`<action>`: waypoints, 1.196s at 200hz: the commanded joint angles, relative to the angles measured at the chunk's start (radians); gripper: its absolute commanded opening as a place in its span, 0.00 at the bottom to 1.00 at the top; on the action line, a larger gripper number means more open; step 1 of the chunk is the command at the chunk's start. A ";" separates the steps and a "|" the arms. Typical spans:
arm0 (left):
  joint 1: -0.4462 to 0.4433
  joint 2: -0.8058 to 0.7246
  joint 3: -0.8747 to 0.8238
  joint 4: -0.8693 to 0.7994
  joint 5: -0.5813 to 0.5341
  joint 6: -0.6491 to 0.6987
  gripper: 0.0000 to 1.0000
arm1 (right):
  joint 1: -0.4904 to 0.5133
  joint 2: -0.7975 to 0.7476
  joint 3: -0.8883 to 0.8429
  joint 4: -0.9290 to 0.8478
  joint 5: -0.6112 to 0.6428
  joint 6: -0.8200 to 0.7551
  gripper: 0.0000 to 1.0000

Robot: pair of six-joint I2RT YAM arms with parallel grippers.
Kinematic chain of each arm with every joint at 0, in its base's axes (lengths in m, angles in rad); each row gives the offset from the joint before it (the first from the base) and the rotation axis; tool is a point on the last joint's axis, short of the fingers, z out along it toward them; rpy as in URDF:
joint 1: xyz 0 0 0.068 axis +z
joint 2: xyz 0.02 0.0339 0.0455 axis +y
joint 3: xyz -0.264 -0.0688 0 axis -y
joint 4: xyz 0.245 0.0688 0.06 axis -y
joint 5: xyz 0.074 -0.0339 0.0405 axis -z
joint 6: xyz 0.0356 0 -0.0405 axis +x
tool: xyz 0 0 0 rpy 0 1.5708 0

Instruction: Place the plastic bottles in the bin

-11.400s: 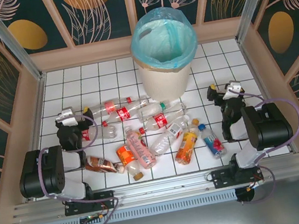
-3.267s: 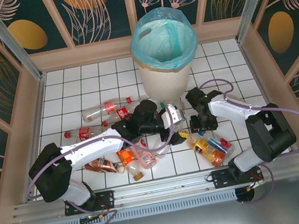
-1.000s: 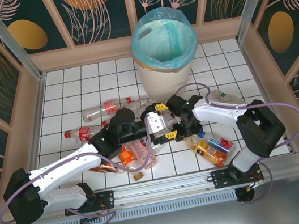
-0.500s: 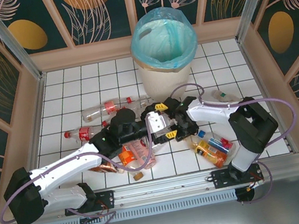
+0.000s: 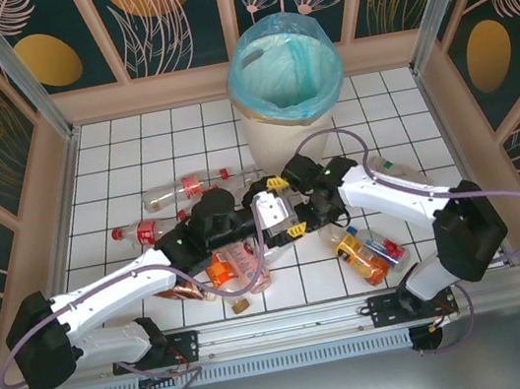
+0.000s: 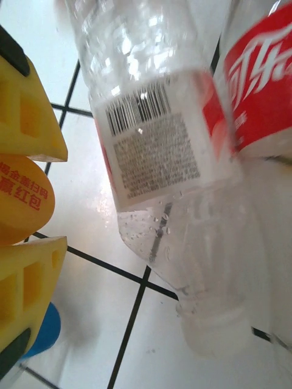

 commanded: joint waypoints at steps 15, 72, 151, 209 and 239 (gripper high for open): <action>-0.004 -0.075 0.027 0.084 -0.141 -0.051 0.87 | 0.008 -0.106 0.184 -0.148 -0.001 0.006 0.12; 0.037 -0.151 0.184 0.148 -0.562 -0.203 0.88 | -0.007 -0.067 0.892 -0.170 -0.023 -0.067 0.00; 0.222 0.051 0.577 -0.088 -0.524 -0.434 0.90 | -0.208 0.094 1.095 0.525 0.051 -0.199 0.00; 0.247 0.100 0.467 -0.055 -0.344 -0.531 0.90 | -0.362 0.253 0.880 0.898 -0.149 -0.117 0.00; 0.248 0.076 0.386 -0.003 -0.339 -0.555 0.90 | -0.358 0.306 0.749 1.014 -0.200 -0.086 0.00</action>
